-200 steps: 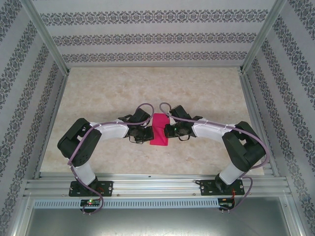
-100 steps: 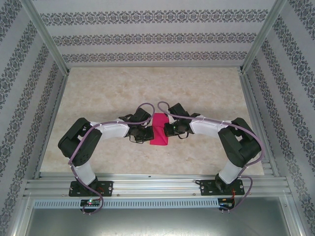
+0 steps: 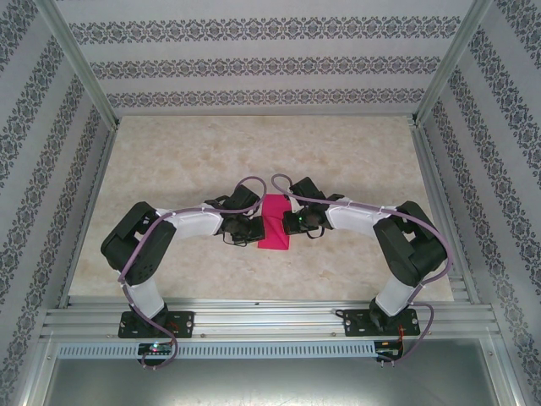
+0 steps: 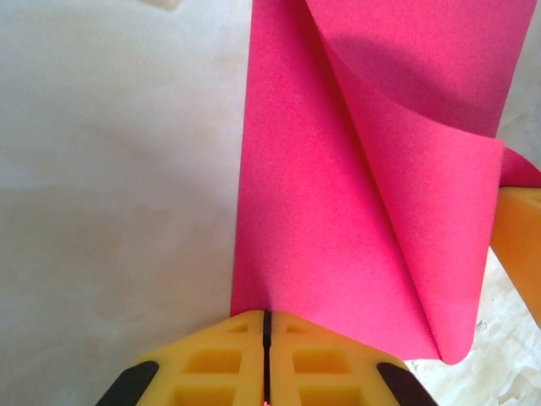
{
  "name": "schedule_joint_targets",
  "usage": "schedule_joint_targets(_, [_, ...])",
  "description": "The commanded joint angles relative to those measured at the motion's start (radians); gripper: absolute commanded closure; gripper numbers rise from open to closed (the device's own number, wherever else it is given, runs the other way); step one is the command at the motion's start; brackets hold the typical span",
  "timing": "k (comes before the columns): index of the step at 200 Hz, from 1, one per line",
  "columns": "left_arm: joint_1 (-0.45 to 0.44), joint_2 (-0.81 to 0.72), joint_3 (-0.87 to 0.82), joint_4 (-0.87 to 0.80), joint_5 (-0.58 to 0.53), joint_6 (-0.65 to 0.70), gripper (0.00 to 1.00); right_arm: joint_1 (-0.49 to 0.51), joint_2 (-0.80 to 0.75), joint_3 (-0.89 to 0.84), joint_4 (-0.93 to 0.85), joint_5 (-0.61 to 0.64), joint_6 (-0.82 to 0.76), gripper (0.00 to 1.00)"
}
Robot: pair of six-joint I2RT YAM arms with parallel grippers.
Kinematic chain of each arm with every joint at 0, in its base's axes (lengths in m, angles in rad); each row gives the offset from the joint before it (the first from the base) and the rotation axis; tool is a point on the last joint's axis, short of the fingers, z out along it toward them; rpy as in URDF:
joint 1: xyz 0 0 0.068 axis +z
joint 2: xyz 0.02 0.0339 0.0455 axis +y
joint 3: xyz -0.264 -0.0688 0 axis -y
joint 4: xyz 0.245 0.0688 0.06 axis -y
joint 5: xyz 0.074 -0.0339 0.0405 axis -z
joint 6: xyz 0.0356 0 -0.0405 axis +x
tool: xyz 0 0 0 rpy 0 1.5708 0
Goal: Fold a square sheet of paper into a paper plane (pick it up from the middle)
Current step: Fold the triangle a second time at the center of the table.
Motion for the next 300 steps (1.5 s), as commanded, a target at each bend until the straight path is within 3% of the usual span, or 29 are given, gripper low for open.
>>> schedule_joint_targets(1, [-0.009, 0.039, -0.004, -0.064, -0.041, 0.017, 0.91, -0.009, 0.000, 0.004, -0.022, 0.025, 0.016, 1.00])
schedule_joint_targets(300, [-0.009, 0.041, -0.002, -0.076, -0.049, 0.028, 0.92, -0.013, 0.068, 0.053, -0.041, 0.007, -0.011, 0.97])
